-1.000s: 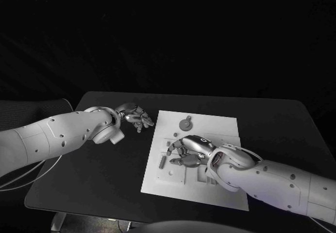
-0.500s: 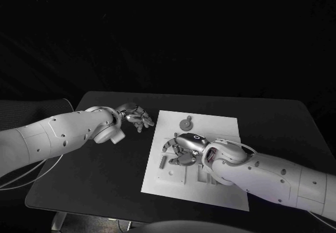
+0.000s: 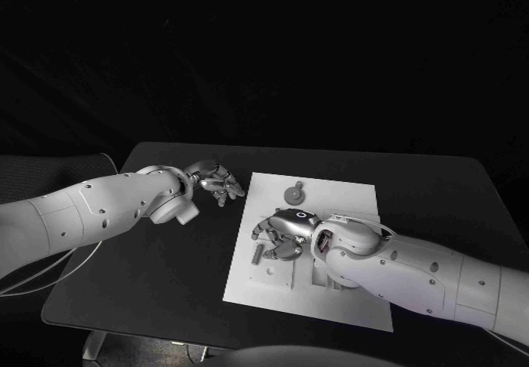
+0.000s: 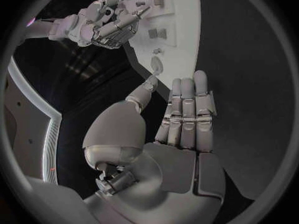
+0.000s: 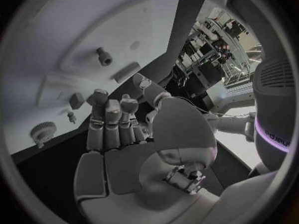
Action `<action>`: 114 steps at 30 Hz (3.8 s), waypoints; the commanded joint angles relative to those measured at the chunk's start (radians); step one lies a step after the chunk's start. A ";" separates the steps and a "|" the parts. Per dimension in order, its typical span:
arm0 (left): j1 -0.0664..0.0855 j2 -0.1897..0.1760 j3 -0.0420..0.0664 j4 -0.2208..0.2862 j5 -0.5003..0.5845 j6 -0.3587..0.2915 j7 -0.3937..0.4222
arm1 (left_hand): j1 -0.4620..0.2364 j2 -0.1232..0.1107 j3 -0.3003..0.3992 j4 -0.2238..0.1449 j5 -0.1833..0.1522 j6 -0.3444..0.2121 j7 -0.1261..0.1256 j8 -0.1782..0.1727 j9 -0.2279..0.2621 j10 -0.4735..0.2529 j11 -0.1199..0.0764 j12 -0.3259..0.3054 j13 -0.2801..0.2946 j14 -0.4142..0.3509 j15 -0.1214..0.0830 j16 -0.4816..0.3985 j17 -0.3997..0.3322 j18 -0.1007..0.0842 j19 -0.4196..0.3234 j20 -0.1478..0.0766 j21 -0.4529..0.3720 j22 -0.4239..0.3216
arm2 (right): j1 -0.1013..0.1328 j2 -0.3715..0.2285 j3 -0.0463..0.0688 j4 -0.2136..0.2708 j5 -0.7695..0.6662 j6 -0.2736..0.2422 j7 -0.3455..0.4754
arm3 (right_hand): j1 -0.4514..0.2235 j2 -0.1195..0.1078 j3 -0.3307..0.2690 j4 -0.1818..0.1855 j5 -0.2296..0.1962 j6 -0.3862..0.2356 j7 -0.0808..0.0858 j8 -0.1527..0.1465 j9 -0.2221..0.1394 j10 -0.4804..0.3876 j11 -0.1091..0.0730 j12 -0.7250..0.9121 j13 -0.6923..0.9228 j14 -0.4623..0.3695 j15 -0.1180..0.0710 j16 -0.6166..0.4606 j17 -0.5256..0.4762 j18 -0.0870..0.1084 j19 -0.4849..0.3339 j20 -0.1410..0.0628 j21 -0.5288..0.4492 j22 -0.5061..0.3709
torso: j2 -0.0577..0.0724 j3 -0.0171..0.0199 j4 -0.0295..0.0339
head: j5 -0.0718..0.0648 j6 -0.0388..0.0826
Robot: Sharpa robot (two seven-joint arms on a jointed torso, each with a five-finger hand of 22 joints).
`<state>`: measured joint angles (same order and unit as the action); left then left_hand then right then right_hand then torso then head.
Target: Assemble the parts on the task board
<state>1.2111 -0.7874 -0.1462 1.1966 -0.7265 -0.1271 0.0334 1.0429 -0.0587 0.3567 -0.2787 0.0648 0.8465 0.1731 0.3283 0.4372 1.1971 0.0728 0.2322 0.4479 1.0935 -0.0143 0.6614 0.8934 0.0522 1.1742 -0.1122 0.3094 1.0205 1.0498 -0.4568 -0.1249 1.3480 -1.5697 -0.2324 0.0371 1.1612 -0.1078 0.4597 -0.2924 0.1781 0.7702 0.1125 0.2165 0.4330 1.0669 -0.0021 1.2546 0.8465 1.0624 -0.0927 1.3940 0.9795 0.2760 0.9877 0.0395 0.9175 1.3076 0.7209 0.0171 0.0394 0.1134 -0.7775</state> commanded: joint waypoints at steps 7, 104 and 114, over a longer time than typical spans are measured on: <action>0.001 0.006 0.001 0.001 0.010 -0.015 0.018 | -0.007 0.005 -0.003 -0.002 -0.003 0.005 -0.002 0.004 0.000 0.001 -0.002 -0.006 0.002 0.006 -0.002 -0.007 0.002 0.018 0.002 -0.001 -0.007 0.002 | 0.008 0.034 -0.021 -0.033 -0.051 0.071 -0.019 | 0.002 0.013 -0.004 -0.001 0.000 0.005 -0.008 0.008 0.003 0.000 -0.005 0.004 0.002 -0.003 -0.010 0.006 0.002 -0.014 -0.006 0.002 0.000 0.015 | 0.000 -0.0002 0.0004 | 0.000 0.000; 0.001 0.004 0.001 0.004 0.016 -0.022 0.016 | 0.001 0.009 0.011 -0.003 0.026 0.001 0.000 0.001 -0.004 -0.001 0.000 -0.009 0.011 0.008 0.000 -0.016 0.008 0.017 0.004 0.000 -0.013 0.005 | 0.016 0.001 -0.038 0.018 -0.102 -0.009 -0.129 | -0.163 0.052 0.126 0.030 0.074 0.238 -0.014 0.124 0.039 0.050 -0.011 0.010 -0.021 0.036 -0.019 0.028 -0.022 -0.014 0.041 -0.018 0.027 0.009 | 0.000 0.0006 -0.0009 | -0.001 -0.007; 0.001 -0.003 0.001 0.010 0.017 -0.026 0.020 | -0.001 0.009 0.011 -0.002 0.026 0.001 0.001 0.001 -0.004 -0.001 0.000 -0.009 0.012 0.008 0.000 -0.016 0.009 0.017 0.004 0.000 -0.013 0.006 | 0.020 -0.030 -0.032 0.052 -0.079 -0.046 -0.121 | -0.161 0.051 0.129 0.030 0.073 0.240 -0.015 0.124 0.039 0.051 -0.012 0.009 -0.022 0.037 -0.020 0.027 -0.022 -0.014 0.043 -0.020 0.028 0.009 | 0.000 0.0012 -0.0007 | -0.002 -0.004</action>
<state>1.2113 -0.7896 -0.1459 1.2019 -0.7161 -0.1443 0.0404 1.0394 -0.0552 0.3639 -0.2815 0.0842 0.8447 0.1712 0.3283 0.4351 1.1970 0.0725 0.2281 0.4589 1.0934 -0.0142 0.6498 0.9007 0.0539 1.1762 -0.1106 0.3013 1.0248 1.0705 -0.4832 -0.1577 1.3953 -1.6663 -0.2438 -0.0974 1.0013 -0.0538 0.5827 -0.2635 0.2555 0.9860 0.0759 0.3385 0.4712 1.1100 -0.0162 1.2693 0.8257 1.0986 -0.1071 1.4172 0.9581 0.2608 1.0224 0.0198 0.9408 1.3076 0.7203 0.0177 0.0387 0.1118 -0.7823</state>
